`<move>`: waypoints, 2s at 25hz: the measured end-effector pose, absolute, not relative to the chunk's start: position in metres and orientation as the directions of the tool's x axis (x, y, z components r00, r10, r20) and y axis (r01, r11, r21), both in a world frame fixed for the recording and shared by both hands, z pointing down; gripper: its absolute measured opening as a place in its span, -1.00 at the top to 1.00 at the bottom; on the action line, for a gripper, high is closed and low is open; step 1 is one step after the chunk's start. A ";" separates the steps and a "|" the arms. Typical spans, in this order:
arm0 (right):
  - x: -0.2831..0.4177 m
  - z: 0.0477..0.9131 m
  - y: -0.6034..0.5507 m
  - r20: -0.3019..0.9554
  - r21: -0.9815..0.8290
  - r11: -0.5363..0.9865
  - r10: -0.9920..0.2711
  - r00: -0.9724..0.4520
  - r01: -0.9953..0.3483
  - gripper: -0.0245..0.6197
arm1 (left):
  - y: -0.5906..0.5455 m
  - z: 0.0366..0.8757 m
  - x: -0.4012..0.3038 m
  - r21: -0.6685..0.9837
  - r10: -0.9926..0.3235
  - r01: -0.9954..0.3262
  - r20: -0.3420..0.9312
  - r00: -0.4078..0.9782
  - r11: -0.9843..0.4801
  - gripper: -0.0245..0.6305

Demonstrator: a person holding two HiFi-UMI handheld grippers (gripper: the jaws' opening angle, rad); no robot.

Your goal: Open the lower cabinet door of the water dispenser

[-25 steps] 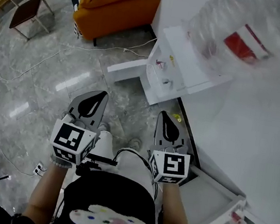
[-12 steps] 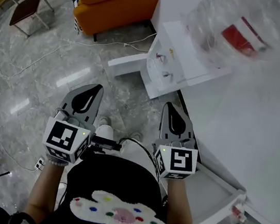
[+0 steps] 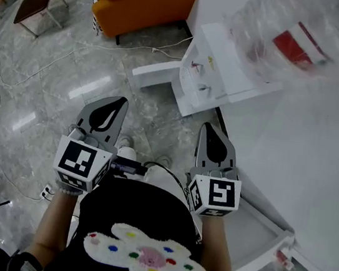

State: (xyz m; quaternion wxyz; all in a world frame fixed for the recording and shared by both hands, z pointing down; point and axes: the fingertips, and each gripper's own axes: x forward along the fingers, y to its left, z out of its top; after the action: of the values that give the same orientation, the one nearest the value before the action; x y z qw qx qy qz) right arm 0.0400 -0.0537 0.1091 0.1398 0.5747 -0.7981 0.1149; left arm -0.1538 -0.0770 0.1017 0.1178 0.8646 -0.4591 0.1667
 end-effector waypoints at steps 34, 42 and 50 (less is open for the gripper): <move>0.017 0.103 -0.047 0.350 0.005 0.370 -0.871 -0.345 -0.929 0.91 | -0.074 0.098 -0.131 0.031 -0.721 -0.788 0.382 0.578 -0.615 0.89; 0.019 0.103 -0.046 0.350 0.007 0.361 -0.874 -0.336 -0.933 0.91 | -0.072 0.100 -0.130 0.030 -0.714 -0.781 0.384 0.585 -0.624 0.89; 0.017 0.104 -0.044 0.353 0.004 0.359 -0.874 -0.335 -0.933 0.91 | -0.071 0.099 -0.131 0.029 -0.714 -0.779 0.382 0.587 -0.626 0.89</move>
State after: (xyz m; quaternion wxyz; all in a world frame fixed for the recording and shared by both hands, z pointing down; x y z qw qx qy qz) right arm 0.0172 -0.0438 0.1036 0.1490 0.5571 -0.8108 0.0999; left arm -0.1313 -0.0714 0.0989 0.0969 0.8856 -0.4214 0.1697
